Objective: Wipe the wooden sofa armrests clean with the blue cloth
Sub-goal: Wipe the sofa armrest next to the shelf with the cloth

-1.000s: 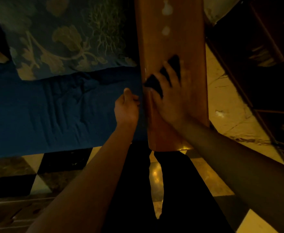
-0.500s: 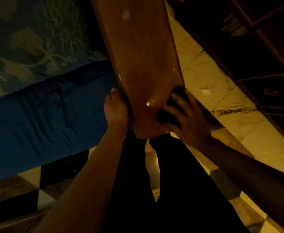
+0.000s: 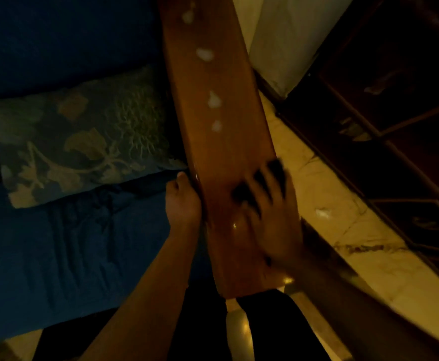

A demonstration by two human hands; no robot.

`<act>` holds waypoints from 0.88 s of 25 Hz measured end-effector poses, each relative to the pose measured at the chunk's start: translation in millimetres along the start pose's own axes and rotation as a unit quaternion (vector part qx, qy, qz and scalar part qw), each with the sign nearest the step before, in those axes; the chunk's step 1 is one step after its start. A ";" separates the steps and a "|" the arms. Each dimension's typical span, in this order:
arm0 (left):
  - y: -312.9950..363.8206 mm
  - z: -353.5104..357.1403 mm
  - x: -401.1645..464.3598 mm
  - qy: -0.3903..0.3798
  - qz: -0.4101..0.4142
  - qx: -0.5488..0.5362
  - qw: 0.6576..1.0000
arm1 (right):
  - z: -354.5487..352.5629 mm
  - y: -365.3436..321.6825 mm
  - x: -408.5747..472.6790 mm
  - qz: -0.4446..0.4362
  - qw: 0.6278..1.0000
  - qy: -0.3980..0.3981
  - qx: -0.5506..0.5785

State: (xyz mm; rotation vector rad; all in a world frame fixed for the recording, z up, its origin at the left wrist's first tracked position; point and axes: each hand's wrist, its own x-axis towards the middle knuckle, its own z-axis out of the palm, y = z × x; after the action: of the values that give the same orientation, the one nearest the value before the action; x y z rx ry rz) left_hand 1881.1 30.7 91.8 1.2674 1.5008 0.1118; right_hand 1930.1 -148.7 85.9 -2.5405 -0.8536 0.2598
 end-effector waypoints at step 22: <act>127.9 54.9 83.4 0.149 0.023 -0.074 0.986 | -11.9 44.9 324.5 -0.319 0.936 -0.116 -0.091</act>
State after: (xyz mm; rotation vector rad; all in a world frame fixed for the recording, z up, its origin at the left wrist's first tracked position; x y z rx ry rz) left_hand 2018.7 116.3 99.9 1.2045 1.6829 0.4529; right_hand 2214.2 13.3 63.9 -2.2558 -1.8046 0.2787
